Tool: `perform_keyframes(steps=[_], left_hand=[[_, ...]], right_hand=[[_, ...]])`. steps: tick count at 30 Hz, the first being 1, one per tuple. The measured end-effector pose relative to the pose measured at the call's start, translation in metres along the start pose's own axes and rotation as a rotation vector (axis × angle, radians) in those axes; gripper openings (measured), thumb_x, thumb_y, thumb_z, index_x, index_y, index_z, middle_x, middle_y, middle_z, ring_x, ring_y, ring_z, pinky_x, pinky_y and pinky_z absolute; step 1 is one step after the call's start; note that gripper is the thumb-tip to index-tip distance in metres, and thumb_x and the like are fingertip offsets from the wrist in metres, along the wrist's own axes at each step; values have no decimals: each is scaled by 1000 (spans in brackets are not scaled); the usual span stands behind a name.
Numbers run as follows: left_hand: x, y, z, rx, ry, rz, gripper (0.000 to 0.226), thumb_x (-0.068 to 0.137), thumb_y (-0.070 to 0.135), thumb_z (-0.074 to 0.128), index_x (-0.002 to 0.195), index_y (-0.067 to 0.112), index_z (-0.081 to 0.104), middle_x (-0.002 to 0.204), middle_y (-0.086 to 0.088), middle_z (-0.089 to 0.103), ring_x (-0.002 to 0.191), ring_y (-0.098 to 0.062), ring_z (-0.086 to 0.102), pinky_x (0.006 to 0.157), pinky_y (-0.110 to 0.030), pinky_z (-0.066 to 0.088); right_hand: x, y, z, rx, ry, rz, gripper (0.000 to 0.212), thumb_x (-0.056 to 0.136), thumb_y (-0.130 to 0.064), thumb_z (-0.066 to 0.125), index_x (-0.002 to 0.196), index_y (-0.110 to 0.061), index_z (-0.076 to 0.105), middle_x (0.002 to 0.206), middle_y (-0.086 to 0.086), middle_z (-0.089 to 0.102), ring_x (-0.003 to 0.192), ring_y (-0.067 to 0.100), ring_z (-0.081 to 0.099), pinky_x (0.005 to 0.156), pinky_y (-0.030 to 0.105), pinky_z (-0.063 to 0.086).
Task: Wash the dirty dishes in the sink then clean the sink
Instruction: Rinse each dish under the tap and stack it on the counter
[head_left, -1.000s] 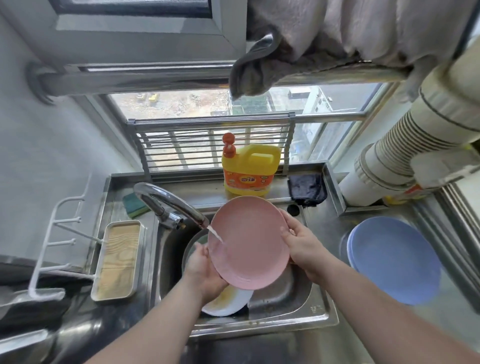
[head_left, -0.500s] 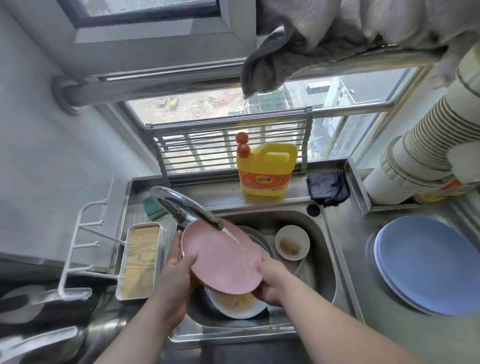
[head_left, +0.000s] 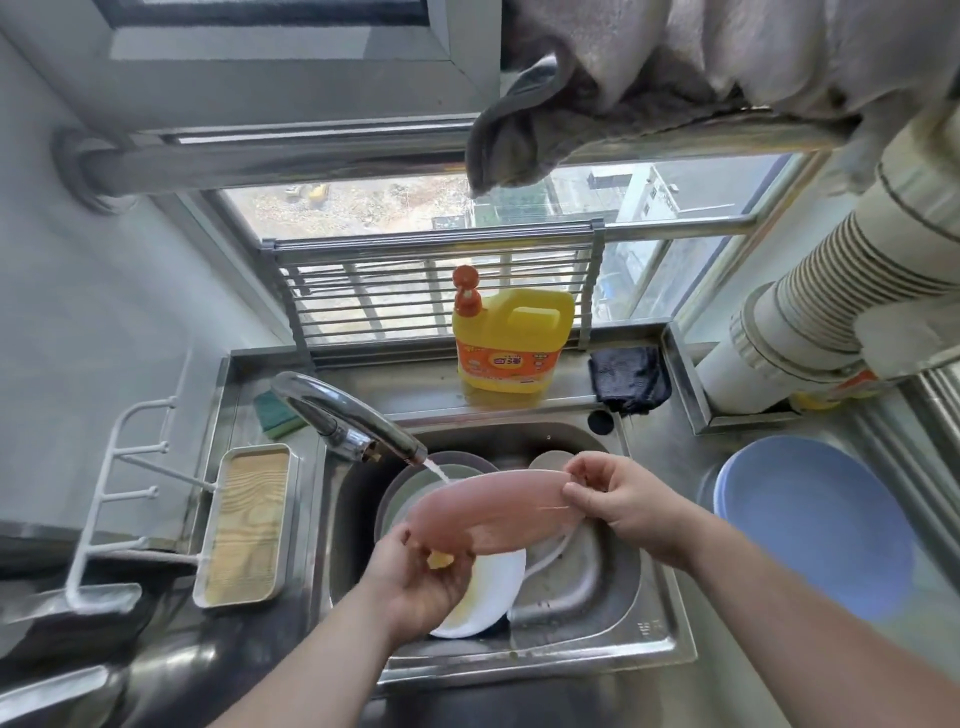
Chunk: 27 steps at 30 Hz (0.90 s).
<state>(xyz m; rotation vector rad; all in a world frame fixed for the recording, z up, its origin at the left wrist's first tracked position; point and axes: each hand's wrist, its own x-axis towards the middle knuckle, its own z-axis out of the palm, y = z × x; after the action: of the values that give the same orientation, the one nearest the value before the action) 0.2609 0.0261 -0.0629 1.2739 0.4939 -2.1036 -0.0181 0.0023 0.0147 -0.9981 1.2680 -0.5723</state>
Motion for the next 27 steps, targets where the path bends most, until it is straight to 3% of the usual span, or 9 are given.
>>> perform_keyframes(steps=[3, 7, 10, 12, 16, 19, 24, 27], left_hand=[[13, -6, 5, -2, 26, -17, 53, 90, 61, 69, 128, 23, 67, 125, -30, 61, 96, -44, 68, 81, -49, 62], [20, -3, -14, -12, 139, 72, 71, 94, 81, 44, 133, 25, 63, 141, -22, 51, 124, -45, 55, 100, -52, 52], [20, 6, -38, -95, 194, 115, 81, 95, 85, 29, 145, 25, 54, 138, -21, 55, 132, -49, 52, 115, -56, 40], [17, 11, -54, -110, 238, 131, 79, 99, 81, 26, 156, 29, 44, 135, -22, 57, 143, -49, 43, 117, -57, 32], [7, 18, -70, -126, 291, 132, 77, 101, 76, 29, 164, 31, 31, 162, -23, 39, 153, -47, 29, 125, -59, 20], [0, 20, -66, -106, 279, 177, 65, 103, 73, 33, 157, 37, 41, 159, -20, 44, 150, -45, 37, 123, -61, 24], [-7, 20, -44, -8, 149, 232, 44, 103, 63, 49, 113, 25, 70, 132, -14, 68, 118, -37, 65, 111, -58, 46], [-6, 14, -26, 112, 120, 222, 31, 87, 43, 74, 89, 14, 84, 109, -18, 77, 102, -36, 73, 87, -49, 62]], right_hand=[[4, -12, 14, -22, 4, -32, 8, 100, -4, 68, 95, -9, 72, 82, -1, 67, 79, 12, 62, 74, 24, 52], [27, -14, 57, -134, 89, -12, 12, 100, -19, 71, 90, -22, 76, 80, -8, 69, 73, 7, 60, 69, 25, 50], [45, -15, 85, -109, 64, 52, 11, 102, -25, 68, 96, -23, 77, 89, -2, 75, 80, 10, 64, 73, 26, 54], [54, -16, 97, -77, 27, 110, 15, 105, -24, 63, 102, -25, 77, 101, 2, 79, 88, 13, 68, 77, 26, 55], [62, -18, 100, 55, 16, 212, 25, 108, -19, 55, 104, -24, 79, 90, -1, 78, 71, 9, 68, 57, 22, 52], [64, -9, 86, 191, 100, 312, 29, 111, -23, 50, 105, -28, 78, 88, -4, 77, 74, 17, 65, 66, 36, 54], [53, 32, 49, 489, 240, 460, 31, 115, -19, 39, 114, -24, 70, 86, 5, 70, 73, 25, 57, 64, 42, 53], [39, 61, 33, 589, 315, 521, 32, 115, -20, 37, 119, -25, 69, 90, 9, 69, 80, 28, 57, 71, 44, 49]])
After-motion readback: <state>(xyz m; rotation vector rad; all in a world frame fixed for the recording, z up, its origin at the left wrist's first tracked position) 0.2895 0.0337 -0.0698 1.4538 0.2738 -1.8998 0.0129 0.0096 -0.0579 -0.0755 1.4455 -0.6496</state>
